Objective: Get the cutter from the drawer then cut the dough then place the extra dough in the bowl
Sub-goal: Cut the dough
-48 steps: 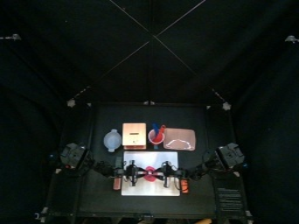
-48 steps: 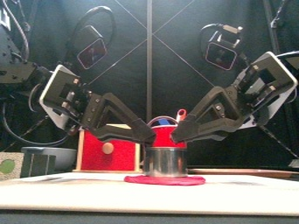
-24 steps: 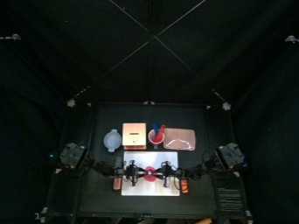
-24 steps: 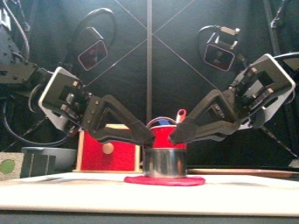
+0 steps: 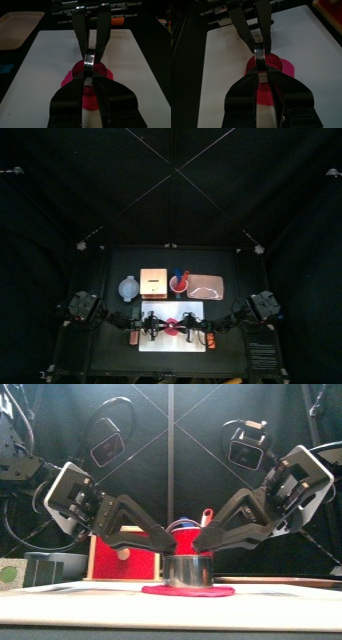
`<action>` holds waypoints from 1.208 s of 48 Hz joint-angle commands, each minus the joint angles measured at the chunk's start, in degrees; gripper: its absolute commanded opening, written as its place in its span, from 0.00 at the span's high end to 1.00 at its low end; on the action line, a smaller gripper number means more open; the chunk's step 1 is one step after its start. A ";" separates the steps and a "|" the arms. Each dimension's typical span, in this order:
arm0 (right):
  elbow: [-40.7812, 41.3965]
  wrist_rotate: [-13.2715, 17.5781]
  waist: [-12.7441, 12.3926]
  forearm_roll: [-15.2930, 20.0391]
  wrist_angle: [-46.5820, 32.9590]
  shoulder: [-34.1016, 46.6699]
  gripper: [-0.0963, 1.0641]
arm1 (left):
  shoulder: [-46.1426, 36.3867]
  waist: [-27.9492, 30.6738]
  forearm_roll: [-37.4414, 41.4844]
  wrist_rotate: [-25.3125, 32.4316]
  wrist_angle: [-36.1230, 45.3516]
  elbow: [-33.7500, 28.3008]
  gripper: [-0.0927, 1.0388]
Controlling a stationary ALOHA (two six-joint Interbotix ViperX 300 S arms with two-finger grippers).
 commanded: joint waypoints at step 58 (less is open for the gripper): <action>-0.35 0.44 -0.88 0.62 5.98 4.66 0.48 | 4.22 -2.90 0.53 -3.87 6.06 -1.14 0.42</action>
